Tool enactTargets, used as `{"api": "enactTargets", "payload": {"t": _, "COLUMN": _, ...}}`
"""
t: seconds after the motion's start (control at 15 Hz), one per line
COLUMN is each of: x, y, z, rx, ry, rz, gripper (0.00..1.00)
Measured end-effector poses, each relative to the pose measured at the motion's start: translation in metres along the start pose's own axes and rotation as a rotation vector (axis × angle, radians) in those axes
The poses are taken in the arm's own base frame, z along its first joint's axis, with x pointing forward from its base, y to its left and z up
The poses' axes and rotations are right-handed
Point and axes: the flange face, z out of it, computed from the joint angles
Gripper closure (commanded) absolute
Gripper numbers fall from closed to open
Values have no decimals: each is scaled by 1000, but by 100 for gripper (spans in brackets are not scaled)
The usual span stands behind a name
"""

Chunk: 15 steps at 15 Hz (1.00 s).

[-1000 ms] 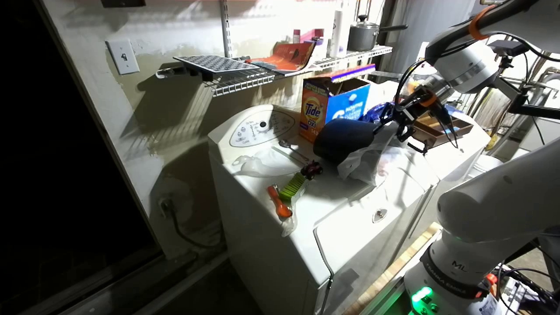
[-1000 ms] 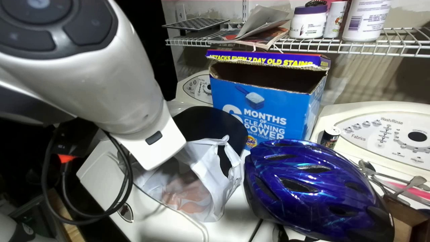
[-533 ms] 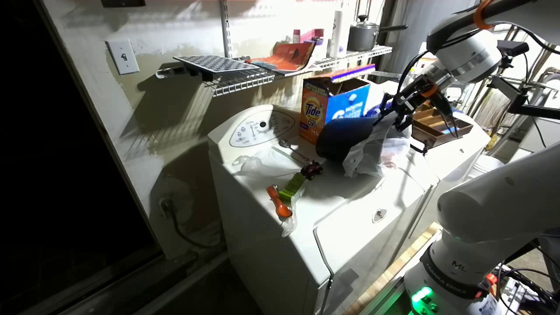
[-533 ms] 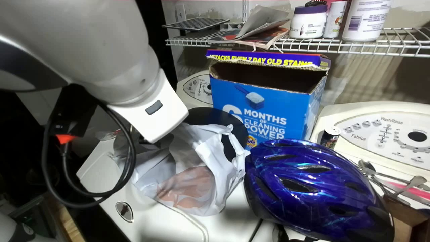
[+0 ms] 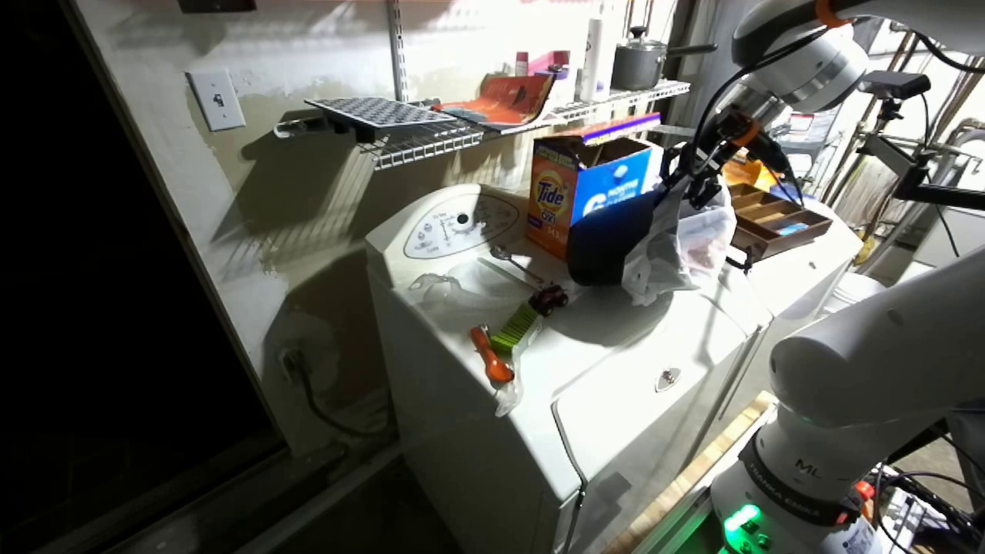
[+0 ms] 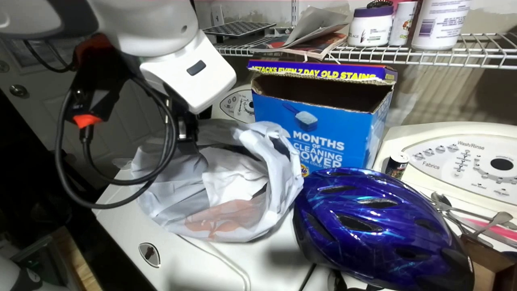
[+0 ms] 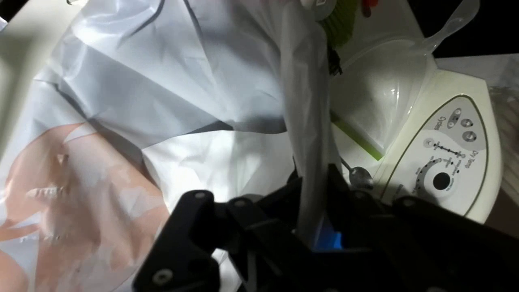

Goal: Put the bin upright

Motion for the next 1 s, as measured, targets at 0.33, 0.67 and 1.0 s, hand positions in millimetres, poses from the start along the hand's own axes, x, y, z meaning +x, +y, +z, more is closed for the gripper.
{"api": "enactTargets", "payload": {"t": 0.33, "x": 13, "y": -37, "z": 0, "rx": -64, "ry": -44, "rz": -66, "gripper": 99}}
{"api": "enactTargets", "payload": {"t": 0.67, "x": 29, "y": -60, "z": 5, "rx": -149, "ry": -99, "rz": -104, "gripper": 99}}
{"api": "enactTargets", "payload": {"t": 1.0, "x": 42, "y": -73, "z": 10, "rx": -208, "ry": -166, "rz": -111, "gripper": 99}}
